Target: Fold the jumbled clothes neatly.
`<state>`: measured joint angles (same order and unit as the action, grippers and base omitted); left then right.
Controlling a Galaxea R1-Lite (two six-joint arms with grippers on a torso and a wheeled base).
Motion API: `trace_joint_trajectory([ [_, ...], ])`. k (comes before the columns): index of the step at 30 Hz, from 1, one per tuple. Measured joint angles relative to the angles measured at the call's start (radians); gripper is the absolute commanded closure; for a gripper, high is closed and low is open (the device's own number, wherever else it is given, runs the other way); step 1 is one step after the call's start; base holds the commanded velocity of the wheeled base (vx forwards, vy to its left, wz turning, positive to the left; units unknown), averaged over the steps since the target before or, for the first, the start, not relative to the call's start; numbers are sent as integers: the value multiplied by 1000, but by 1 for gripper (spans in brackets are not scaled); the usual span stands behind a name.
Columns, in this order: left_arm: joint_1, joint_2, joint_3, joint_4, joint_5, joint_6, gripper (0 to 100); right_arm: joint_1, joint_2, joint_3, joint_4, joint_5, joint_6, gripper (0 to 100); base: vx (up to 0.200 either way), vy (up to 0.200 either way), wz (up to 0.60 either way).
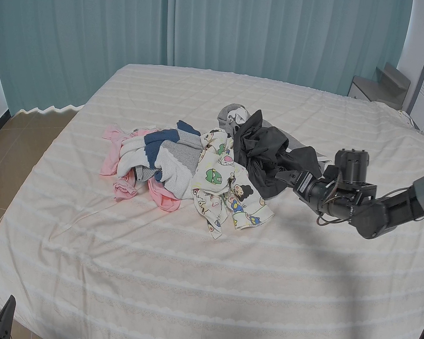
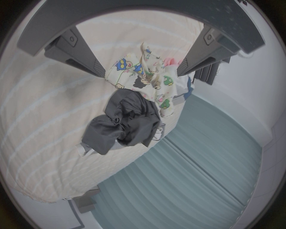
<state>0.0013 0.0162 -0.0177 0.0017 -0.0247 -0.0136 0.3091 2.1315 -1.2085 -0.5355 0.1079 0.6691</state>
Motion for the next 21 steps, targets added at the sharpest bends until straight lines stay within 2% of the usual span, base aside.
trace_joint_trajectory([
  [3,0,0,0,0,0,0,0,14,83,-50,-19,-47,56,0,0,0,0],
  [8,0,0,0,0,0,0,0,40,164,-84,-71,-53,149,0,0,0,0],
  [21,0,0,0,0,0,-1,0,117,269,-101,-98,-59,156,0,0,0,0],
])
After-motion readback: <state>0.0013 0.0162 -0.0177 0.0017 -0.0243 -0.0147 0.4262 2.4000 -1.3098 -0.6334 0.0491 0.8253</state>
